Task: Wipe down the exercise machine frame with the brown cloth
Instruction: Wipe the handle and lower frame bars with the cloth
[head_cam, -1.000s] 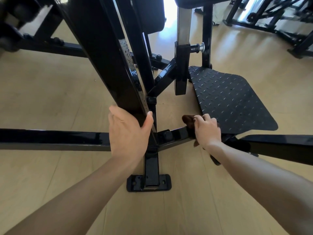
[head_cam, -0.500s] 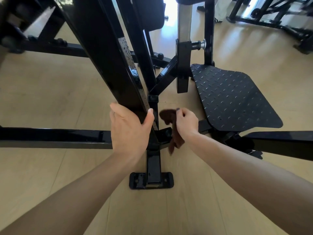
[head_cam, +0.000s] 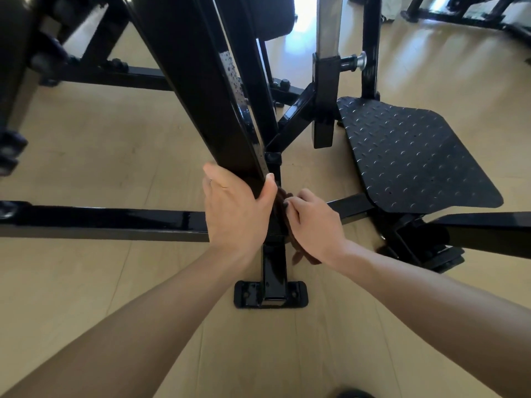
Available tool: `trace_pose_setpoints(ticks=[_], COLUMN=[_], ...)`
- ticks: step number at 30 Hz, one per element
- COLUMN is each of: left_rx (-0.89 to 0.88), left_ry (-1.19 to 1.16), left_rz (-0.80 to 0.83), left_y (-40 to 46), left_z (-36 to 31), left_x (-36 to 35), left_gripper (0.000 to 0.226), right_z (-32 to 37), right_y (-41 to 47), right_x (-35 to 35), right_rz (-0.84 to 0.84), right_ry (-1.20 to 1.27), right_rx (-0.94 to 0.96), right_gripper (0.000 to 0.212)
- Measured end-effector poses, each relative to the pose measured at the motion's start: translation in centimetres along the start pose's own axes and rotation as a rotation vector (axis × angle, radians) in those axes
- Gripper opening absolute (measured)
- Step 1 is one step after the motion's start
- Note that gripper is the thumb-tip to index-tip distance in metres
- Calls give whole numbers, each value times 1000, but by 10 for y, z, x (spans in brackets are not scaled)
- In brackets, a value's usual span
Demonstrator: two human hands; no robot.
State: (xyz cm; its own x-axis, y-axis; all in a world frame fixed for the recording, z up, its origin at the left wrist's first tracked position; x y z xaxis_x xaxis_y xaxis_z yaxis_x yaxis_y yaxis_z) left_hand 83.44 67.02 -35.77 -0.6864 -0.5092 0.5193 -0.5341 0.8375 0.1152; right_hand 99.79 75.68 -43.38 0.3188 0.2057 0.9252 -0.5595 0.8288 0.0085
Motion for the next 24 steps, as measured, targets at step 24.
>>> trace_pose_setpoints(ticks=[24], left_rx=[-106], left_ry=[103], left_rz=[111], left_y=[-1], left_z=[-8], left_x=[11], left_gripper=[65], right_z=[57], right_y=[-84], right_x=[-100], right_rz=[80], right_ry=[-205], right_rx=[-169], right_gripper=[37])
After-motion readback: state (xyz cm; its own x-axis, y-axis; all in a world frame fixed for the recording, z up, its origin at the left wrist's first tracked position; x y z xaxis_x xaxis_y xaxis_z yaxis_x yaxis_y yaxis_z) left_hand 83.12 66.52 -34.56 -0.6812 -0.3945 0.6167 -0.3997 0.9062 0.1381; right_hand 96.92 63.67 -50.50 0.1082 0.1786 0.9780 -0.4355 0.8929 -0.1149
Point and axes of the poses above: each hand's wrist, its own y-axis towards the middle knuckle, its own x-axis out of the back of the hand, z = x × y, the point moved 9 cm from there along y, towards the middle knuckle, and after that the axes turned 13 degrees about z, right-handed, at the moved point
